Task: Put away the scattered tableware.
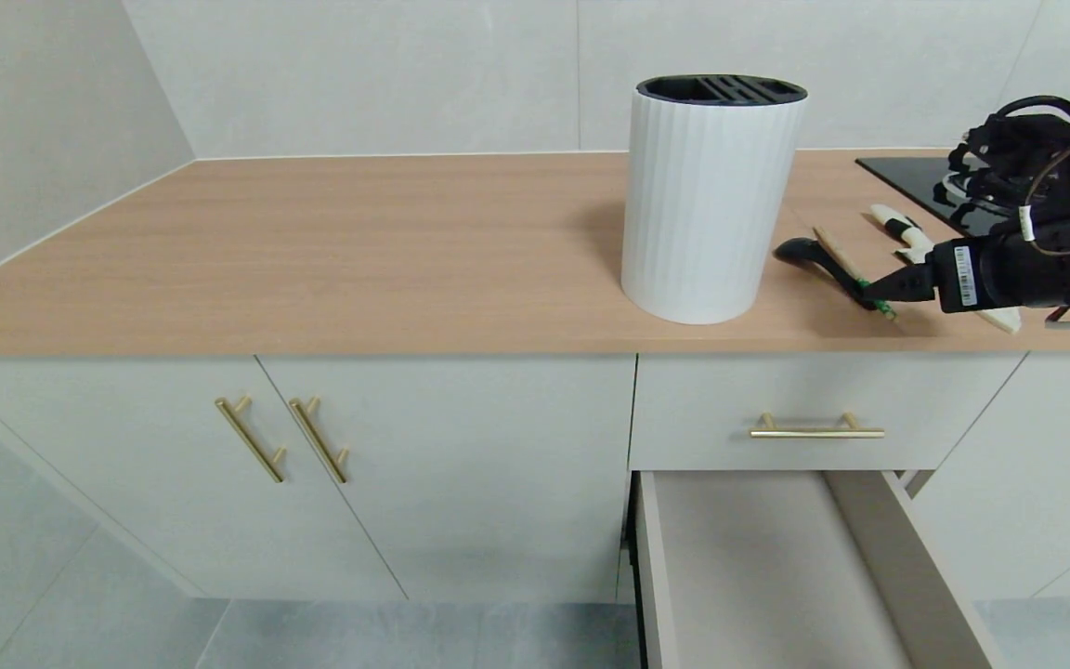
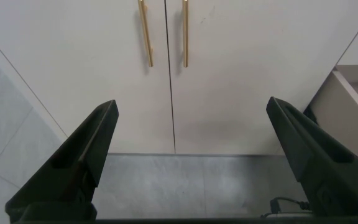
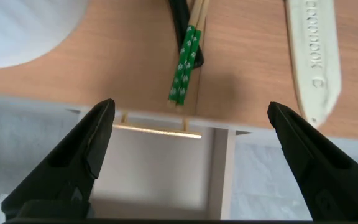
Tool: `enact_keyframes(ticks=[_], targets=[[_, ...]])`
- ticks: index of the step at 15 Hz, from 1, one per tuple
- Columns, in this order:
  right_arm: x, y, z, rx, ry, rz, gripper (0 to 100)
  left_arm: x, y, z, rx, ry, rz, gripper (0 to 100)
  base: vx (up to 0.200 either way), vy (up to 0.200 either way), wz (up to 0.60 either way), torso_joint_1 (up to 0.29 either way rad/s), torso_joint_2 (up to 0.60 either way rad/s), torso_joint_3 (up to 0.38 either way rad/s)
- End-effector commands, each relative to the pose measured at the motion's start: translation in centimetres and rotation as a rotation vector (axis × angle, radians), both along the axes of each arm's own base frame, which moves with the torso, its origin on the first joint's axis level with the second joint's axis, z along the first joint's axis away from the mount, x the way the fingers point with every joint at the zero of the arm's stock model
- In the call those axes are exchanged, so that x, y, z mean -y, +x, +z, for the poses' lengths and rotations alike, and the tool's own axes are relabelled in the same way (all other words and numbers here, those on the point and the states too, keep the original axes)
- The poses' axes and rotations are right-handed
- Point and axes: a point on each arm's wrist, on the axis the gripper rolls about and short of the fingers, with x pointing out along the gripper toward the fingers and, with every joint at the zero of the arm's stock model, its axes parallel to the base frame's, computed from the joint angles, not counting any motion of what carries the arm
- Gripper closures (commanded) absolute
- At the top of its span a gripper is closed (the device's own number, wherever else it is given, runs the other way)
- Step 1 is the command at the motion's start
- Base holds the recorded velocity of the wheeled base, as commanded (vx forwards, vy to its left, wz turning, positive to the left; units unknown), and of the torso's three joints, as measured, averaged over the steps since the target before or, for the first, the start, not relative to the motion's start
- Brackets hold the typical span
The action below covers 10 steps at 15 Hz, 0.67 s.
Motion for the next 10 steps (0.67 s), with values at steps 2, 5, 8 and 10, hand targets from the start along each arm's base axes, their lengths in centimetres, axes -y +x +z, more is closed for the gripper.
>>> enact_keyframes(ticks=[2,5,8,10], targets=[[-0.6,2.2,-1.7,-0.036,-0.001,-0.006,0,0.0,0.0,0.0,0.0,0.0,0.001,0,0.0,0.0,0.0,0.0,0.0,0.0],[-0.9,3.2,-2.3,-0.029,0.009,-0.014,0,0.0,0.0,0.0,0.0,0.0,0.001,0,0.0,0.0,0.0,0.0,0.0,0.0],[-1.0,3.8,-2.5,-0.032,0.027,-0.025,0,0.0,0.0,0.0,0.0,0.0,0.001,0,0.0,0.0,0.0,0.0,0.0,0.0],[-1.1,4.2,-2.7,-0.039,0.026,-0.027,0,0.0,0.0,0.0,0.0,0.0,0.001,0,0.0,0.0,0.0,0.0,0.0,0.0]])
